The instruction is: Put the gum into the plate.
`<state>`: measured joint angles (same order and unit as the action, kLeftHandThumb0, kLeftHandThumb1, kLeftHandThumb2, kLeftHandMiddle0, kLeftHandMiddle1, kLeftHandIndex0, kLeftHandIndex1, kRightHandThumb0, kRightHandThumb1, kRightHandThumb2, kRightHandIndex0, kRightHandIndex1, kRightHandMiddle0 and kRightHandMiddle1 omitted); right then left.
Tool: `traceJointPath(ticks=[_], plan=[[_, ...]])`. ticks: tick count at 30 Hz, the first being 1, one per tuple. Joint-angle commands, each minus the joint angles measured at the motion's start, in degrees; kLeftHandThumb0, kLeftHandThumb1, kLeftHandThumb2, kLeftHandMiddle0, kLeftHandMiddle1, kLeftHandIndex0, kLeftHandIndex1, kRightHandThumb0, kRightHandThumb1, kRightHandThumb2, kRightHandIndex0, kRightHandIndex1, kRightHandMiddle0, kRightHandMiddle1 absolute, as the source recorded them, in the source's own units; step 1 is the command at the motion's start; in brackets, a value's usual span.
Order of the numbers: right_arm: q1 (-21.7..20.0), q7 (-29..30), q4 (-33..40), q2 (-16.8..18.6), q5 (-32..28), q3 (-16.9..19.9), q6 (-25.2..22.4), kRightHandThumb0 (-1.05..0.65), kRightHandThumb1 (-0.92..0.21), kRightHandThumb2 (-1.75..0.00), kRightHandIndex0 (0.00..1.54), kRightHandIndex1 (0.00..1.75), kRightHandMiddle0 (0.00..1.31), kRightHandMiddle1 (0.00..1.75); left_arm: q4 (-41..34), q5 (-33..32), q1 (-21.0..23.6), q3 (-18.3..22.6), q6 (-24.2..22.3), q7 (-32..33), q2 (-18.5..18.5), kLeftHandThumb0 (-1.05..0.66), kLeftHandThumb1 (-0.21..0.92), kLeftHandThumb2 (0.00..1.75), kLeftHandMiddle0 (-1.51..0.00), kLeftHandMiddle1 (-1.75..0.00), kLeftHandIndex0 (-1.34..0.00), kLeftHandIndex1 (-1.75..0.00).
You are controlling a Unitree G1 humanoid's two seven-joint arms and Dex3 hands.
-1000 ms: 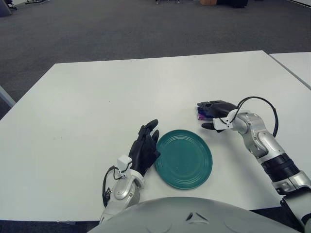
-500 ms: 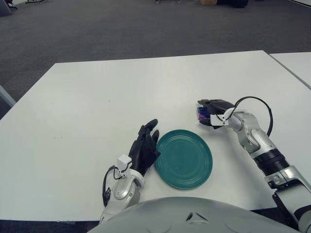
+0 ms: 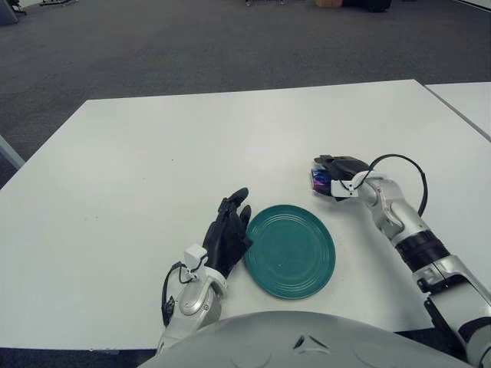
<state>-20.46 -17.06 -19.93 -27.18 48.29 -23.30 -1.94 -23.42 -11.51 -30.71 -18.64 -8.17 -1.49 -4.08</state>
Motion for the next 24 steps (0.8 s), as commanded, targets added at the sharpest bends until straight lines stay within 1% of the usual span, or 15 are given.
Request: traceJointPath(ticks=[1,3,5,7,8,10,14,17,19,21,24], plan=[[-1.1,3.3,-3.0,0.8,0.1,-1.1,1.2,-0.96,-0.92,-0.84,0.18,0.02,0.0,0.43,-1.7,0.0,0.3,-1.2,-0.7,0.6,-1.0,-1.0,0.92,1.02,-0.2,-0.01,0.0,-0.67],[-1.1,4.6,-3.6,0.8,0.2,-1.5,1.6,-0.95,-0.92,-0.85,0.19,0.02,0.0,0.44,-1.8,0.0,0.3,-1.2,-0.8,0.7,-0.9,-1.0,0.92,1.02,-0.2,-0.01,0.0,-0.68],[-0.6,5.3,-1.7,0.1,0.3,-1.5,2.2,-0.95,-0.92,-0.85,0.2,0.02,0.0,0.46,-2.1,0.0,0.4,-1.1,-1.1,0.7,-0.7,-1.0,0.92,1.02,-0.2,-0.01,0.0,-0.68],[0.4,4.8,1.8,-0.6,0.3,-1.4,2.1,-0.95,-0.92,-0.85,0.21,0.02,0.0,0.48,-2.4,-0.1,0.4,-1.1,-1.4,0.7,-0.5,-1.01,0.92,1.03,-0.21,-0.01,0.0,-0.66],[0.8,3.7,4.3,-0.9,0.3,-1.2,1.7,-0.95,-0.92,-0.85,0.21,0.02,0.0,0.48,-2.5,-0.1,0.4,-1.1,-1.4,0.7,-0.5,-1.01,0.92,1.03,-0.2,-0.01,0.0,-0.66],[1.3,2.4,7.1,-1.3,0.3,-1.0,1.0,-0.94,-0.92,-0.85,0.21,0.02,0.0,0.49,-2.6,-0.1,0.4,-1.1,-1.5,0.7,-0.5,-1.01,0.92,1.04,-0.2,0.0,0.0,-0.64],[0.6,5.8,2.5,-1.3,0.6,-1.8,3.5,-0.93,-0.92,-0.84,0.21,0.02,0.0,0.5,-2.8,-0.2,0.4,-1.2,-1.9,0.7,-0.5,-1.0,0.92,1.05,-0.19,0.0,0.0,-0.63],[0.2,6.2,2.1,-1.6,0.7,-1.9,4.3,-0.93,-0.92,-0.84,0.21,0.02,0.0,0.5,-3.0,-0.2,0.5,-1.2,-2.1,0.7,-0.5,-1.0,0.92,1.05,-0.19,0.0,0.0,-0.63],[-0.1,6.6,1.7,-1.8,1.1,-2.2,4.9,-0.93,-0.92,-0.84,0.21,0.02,0.0,0.51,-3.1,-0.1,0.5,-1.3,-2.1,0.8,-0.5,-1.0,0.92,1.06,-0.18,0.0,0.0,-0.57],[-0.5,6.8,1.3,-2.1,1.5,-2.5,5.4,-0.92,-0.92,-0.84,0.22,0.02,0.0,0.51,-3.2,0.0,0.4,-1.3,-2.0,0.9,-0.6,-1.01,0.92,1.05,-0.18,0.0,0.0,-0.55],[-0.9,6.9,0.8,-2.6,2.0,-2.9,6.0,-0.92,-0.92,-0.84,0.22,0.02,0.0,0.5,-3.2,-0.1,0.4,-1.2,-2.2,1.2,-0.9,-1.01,0.92,1.05,-0.18,0.0,0.0,-0.56]])
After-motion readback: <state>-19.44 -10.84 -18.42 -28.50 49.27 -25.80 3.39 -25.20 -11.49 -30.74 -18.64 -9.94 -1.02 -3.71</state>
